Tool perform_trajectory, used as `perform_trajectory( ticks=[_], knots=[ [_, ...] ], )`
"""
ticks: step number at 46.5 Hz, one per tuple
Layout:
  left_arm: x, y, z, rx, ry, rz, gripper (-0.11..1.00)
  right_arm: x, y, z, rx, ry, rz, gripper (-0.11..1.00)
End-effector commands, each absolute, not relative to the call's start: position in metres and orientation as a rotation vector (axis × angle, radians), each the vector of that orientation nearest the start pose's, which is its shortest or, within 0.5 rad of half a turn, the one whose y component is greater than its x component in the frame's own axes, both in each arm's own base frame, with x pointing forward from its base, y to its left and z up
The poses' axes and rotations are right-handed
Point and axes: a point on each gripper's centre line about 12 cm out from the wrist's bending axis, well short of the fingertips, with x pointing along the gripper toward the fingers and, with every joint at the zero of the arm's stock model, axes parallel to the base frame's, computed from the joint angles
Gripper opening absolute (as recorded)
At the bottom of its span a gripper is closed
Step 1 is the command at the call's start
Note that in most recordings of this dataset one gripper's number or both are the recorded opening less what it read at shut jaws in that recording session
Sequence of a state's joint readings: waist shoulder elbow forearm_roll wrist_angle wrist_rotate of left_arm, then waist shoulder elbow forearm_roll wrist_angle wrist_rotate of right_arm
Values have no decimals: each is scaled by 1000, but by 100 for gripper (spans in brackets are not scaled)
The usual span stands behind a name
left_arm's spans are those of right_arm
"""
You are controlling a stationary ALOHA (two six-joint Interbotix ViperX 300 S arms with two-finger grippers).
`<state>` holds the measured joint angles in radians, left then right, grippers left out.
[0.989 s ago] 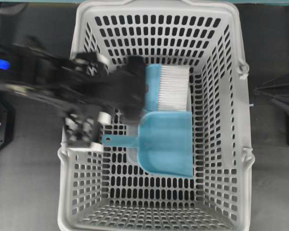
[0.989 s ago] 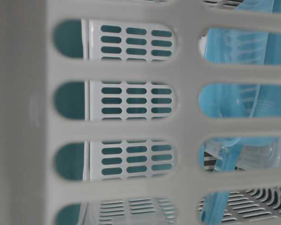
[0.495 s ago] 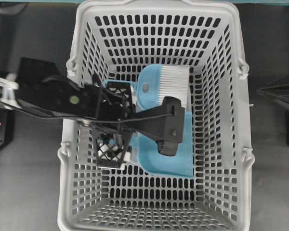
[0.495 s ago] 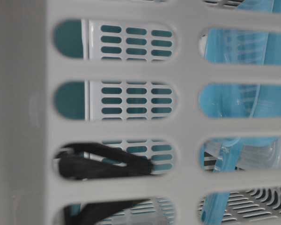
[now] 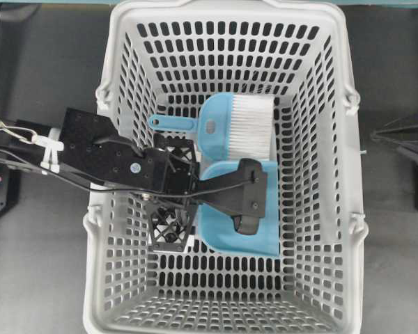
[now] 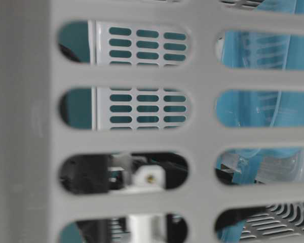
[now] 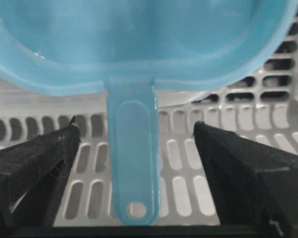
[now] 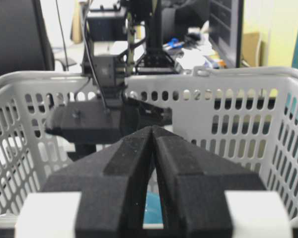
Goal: Pick up the dustpan from the shopping basket with the left arm.
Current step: 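Move the left gripper into the basket over the lower blue dustpan's handle, then close the left gripper on the dustpan handle and lift it upward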
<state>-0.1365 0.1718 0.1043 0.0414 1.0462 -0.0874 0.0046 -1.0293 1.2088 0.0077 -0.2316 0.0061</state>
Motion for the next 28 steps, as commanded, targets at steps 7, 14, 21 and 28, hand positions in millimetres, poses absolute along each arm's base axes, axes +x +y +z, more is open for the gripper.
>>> perform_trajectory(
  ticks=[7, 14, 21, 28],
  knots=[
    [421, -54, 216, 51, 1308, -36, 88, 188, 1, 286, 18, -55, 4, 0],
    [422, -55, 222, 56, 1296, -42, 64, 188, 1, 285, 18, -52, 4, 0],
    [424, -54, 238, 56, 1255, -47, 29, 187, 1, 285, 18, -54, 6, 0],
    [425, -54, 263, 48, 1207, -48, 30, 187, 1, 285, 20, -54, 5, 0]
  ],
)
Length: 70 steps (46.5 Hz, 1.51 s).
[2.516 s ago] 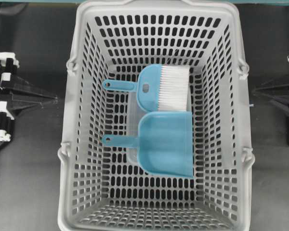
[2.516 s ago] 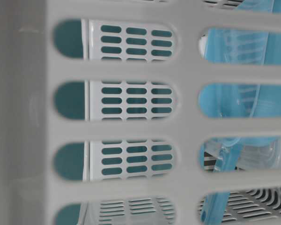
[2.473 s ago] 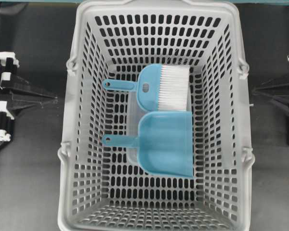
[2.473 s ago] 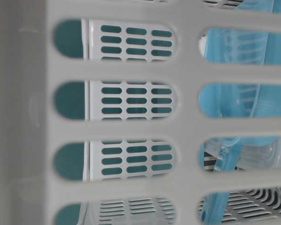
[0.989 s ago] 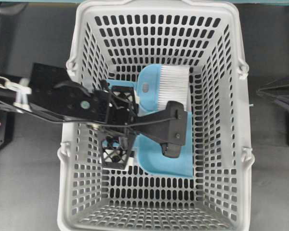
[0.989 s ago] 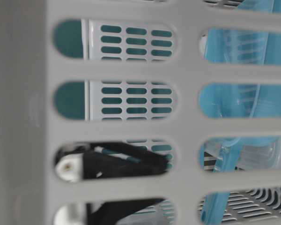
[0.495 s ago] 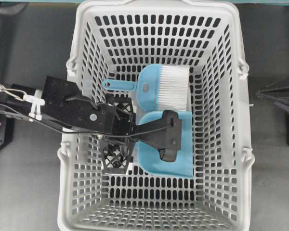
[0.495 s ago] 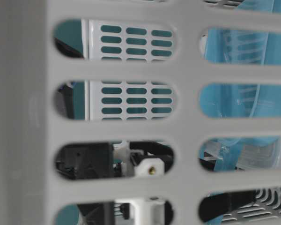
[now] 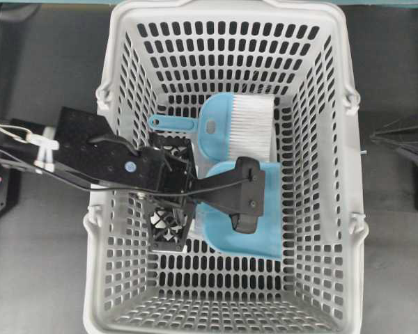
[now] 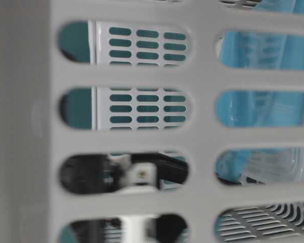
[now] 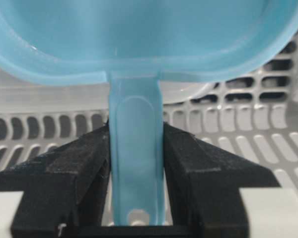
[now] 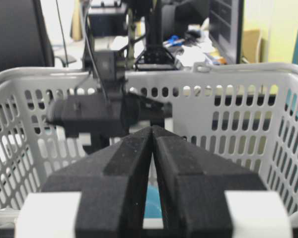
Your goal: Pick up the dustpan from the shopping basket with the left arm.
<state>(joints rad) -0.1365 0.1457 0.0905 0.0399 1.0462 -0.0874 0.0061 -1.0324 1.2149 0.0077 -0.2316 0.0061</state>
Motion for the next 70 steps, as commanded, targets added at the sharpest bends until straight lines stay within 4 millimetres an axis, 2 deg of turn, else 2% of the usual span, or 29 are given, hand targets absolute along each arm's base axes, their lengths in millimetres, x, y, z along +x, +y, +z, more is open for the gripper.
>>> perform_trajectory(
  ticks=[1, 8, 19, 26, 35, 70],
  knots=[
    [424, -54, 267, 49, 1203, -49, 30, 187, 1, 286, 20, -55, 4, 0],
    [417, -53, 299, 44, 1177, -46, 30, 186, 1, 286, 20, -60, 5, 0],
    [398, -48, 362, 28, 1044, -47, 30, 185, 1, 287, 20, -66, 5, 0],
    [387, -46, 388, 23, 989, -49, 30, 185, 1, 288, 18, -67, 4, 0],
    [379, -45, 391, 23, 1012, -47, 30, 185, 1, 288, 21, -67, 6, 0],
    [381, -46, 395, 39, 998, -57, 30, 183, 1, 289, 48, -75, 7, 0]
  ],
)
